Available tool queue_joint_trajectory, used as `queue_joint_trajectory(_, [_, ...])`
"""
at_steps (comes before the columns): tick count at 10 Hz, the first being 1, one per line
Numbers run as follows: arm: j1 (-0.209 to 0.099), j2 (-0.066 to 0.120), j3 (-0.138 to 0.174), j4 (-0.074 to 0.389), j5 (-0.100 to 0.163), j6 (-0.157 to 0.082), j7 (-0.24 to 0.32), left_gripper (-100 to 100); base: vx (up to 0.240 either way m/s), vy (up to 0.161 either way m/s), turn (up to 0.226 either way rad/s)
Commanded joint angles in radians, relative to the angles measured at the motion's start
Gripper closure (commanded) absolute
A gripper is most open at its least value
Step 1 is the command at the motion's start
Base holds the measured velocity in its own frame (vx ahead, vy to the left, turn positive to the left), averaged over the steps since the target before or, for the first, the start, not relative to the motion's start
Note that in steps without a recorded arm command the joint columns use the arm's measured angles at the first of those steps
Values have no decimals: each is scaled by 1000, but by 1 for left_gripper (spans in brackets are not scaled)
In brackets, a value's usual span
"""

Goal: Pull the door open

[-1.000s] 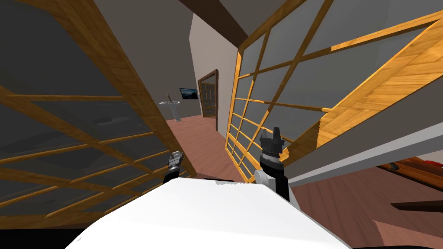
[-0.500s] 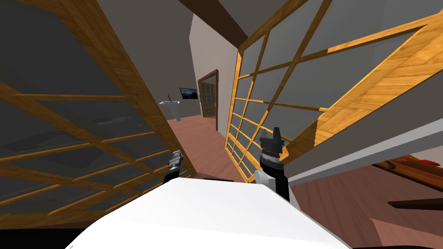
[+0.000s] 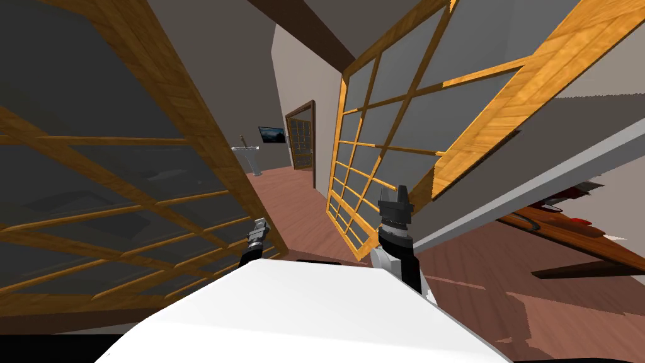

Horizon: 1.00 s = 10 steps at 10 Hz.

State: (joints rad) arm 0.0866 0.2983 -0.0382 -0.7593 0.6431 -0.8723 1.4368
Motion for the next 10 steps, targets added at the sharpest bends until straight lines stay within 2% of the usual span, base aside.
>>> queue_joint_trajectory(1, [5,5,-25,0,-13,-1,21,100,-265,5,-72])
queue_joint_trajectory(4, [14,16,-69,-19,-37,1,50,100,-263,-3,-70])
queue_joint_trajectory(5, [15,15,-62,-16,-32,3,44,100,-112,-2,-24])
queue_joint_trajectory(6, [27,25,-88,-24,-45,-2,64,100,-171,11,-83])
queue_joint_trajectory(8, [37,37,-109,-33,-55,-10,81,100,-265,31,-115])
queue_joint_trajectory(10, [52,57,-143,-48,-72,-21,109,100,-257,-10,-89])
